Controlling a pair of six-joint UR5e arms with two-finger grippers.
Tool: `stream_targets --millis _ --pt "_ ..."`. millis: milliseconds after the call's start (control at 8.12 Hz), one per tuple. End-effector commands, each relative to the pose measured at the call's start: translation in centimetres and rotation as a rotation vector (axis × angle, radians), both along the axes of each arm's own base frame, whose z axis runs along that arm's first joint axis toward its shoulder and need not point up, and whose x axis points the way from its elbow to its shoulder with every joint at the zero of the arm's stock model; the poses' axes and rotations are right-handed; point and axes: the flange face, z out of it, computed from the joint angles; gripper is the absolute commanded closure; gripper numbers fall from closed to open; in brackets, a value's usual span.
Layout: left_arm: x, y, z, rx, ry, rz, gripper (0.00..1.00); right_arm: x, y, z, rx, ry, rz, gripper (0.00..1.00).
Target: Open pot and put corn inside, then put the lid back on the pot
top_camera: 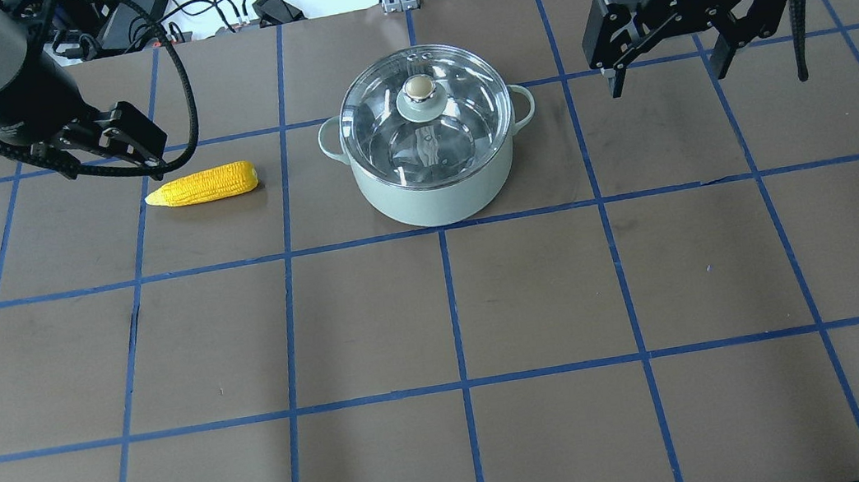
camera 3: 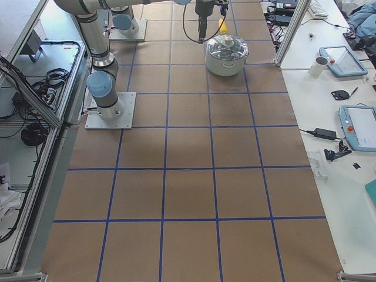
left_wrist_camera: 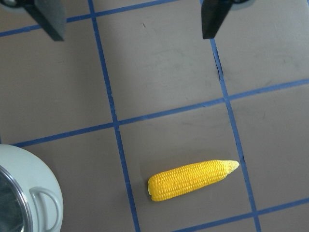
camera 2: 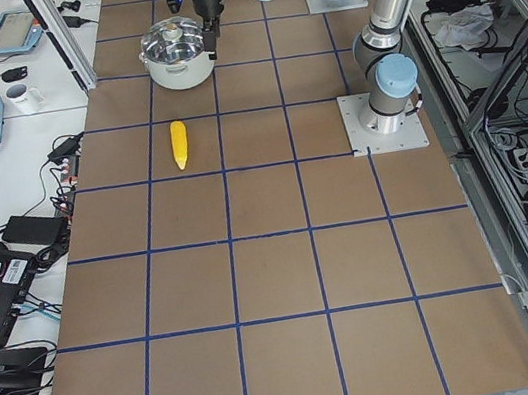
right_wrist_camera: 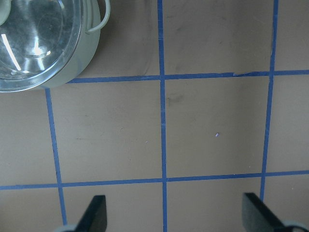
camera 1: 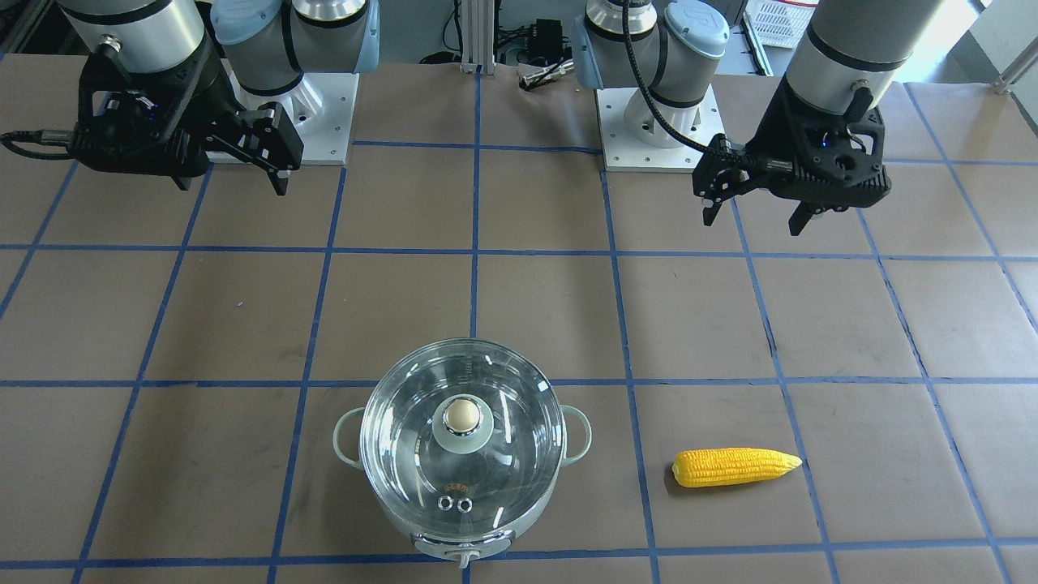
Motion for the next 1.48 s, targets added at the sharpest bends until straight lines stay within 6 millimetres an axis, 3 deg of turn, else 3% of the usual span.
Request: stream_targets --millis 0,123,246,369,492,738,862,1108,1354 --pt "3.3 -5.4 -3.9 -0.062 -0.039 -0.300 0.00 -0.1 -0.1 -0.1 -0.003 0.003 0.007 0.00" --pt "5.0 -7.0 -5.7 -0.053 -0.048 -0.418 0.00 0.0 -0.7 -0.1 -0.037 -0.007 -0.010 0.00" --pt "5.9 -7.7 -7.1 -0.033 -0.055 -0.540 0.00 0.6 -4.1 -1.1 -0.144 -0.009 -0.010 0.00" --pt "6.0 -8.6 -7.9 -0.059 -0.082 -0.651 0.00 2.1 -6.2 -2.5 -0.170 -0.023 -0.002 0.00" --pt "6.3 -9.8 -9.4 -0.071 -0.099 -0.742 0.00 5.4 -7.8 -4.4 -0.212 -0.038 -0.027 0.00" --pt "6.5 -12.9 -15.3 -0.065 -0.062 -0.957 0.00 14.5 -9.1 -10.8 -0.224 -0.052 -0.069 0.00" --pt "6.4 -14.0 -17.6 -0.079 -0.041 -1.003 0.00 17.0 -9.5 -12.0 -0.238 -0.066 -0.093 0.00" --pt "6.6 -15.0 -21.4 -0.051 -0.028 -1.120 0.00 18.3 -11.6 -13.4 -0.263 -0.089 -0.105 0.00" --pt "8.1 -15.4 -24.3 -0.019 -0.011 -1.221 0.00 19.4 -13.0 -16.5 -0.235 -0.143 -0.103 0.00"
